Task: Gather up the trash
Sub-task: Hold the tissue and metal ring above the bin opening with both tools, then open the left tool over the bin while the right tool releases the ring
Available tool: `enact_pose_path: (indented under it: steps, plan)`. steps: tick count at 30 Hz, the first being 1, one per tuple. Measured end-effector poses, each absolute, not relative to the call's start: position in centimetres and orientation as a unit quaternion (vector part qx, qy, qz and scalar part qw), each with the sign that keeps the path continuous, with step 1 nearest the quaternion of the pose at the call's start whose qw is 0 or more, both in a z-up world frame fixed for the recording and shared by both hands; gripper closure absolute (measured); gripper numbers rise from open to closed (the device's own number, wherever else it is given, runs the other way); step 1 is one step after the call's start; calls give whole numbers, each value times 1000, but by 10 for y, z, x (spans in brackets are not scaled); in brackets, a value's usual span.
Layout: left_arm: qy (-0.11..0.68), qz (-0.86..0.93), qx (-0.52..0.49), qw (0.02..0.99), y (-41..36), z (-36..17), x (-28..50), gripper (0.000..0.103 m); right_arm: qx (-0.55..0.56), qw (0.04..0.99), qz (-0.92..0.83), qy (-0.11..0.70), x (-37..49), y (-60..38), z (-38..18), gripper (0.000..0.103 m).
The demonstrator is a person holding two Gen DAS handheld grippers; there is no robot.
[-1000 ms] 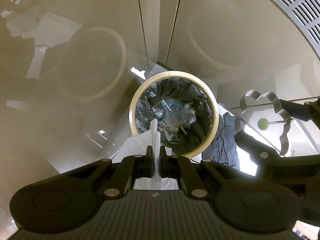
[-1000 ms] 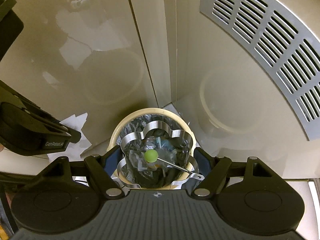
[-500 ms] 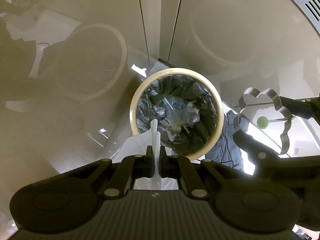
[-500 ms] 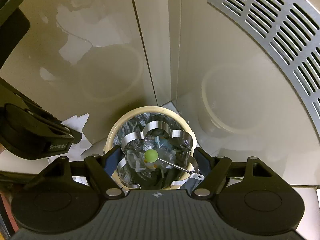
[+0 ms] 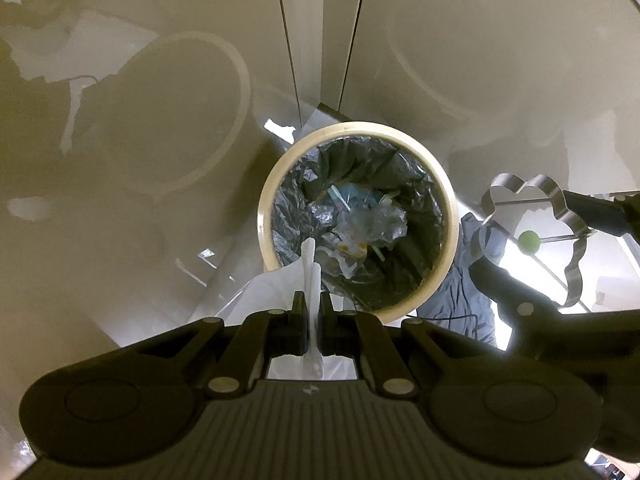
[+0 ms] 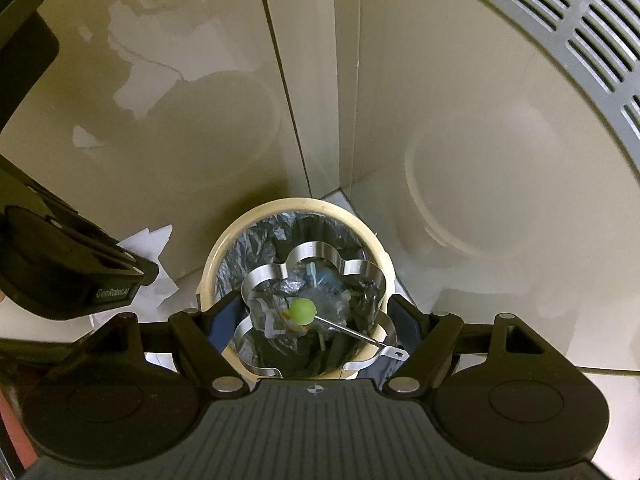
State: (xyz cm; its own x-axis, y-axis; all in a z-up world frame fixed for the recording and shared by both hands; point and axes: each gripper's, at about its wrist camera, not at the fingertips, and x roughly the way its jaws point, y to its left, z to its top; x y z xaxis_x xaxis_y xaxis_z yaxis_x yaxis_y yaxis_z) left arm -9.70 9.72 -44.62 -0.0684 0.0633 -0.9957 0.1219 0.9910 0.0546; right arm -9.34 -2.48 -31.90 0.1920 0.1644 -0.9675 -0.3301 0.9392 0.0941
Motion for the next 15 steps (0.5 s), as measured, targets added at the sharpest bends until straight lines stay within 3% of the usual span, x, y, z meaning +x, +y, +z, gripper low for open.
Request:
enact_pose_path:
  steps: [3, 4, 5, 6, 7, 8, 10, 15]
  plan:
    - [728, -20, 69, 682, 96, -451, -93, 98, -74, 768, 151, 618, -89, -22, -322, 22]
    - [725, -20, 70, 685, 96, -452, -91, 92, -74, 767, 148, 620, -88, -21, -323, 22]
    - [725, -24, 72, 685, 95, -454, -90, 72, -70, 766, 147, 622, -87, -20, -324, 18]
    - [726, -17, 81, 683, 95, -456, -87, 59, -69, 764, 142, 626, -85, -19, -325, 16]
    - [727, 0, 97, 679, 96, -459, -83, 28, -77, 762, 134, 629, -84, -19, -327, 15]
    - [724, 8, 103, 682, 99, -459, -81, 6, -83, 758, 129, 634, -82, -20, -329, 9]
    - [705, -2, 83, 704, 108, -451, -80, 0, -70, 761, 130, 631, -84, -26, -327, 5]
    - [704, 2, 49, 709, 118, -439, -82, 0, -51, 766, 126, 628, -97, -40, -315, 4]
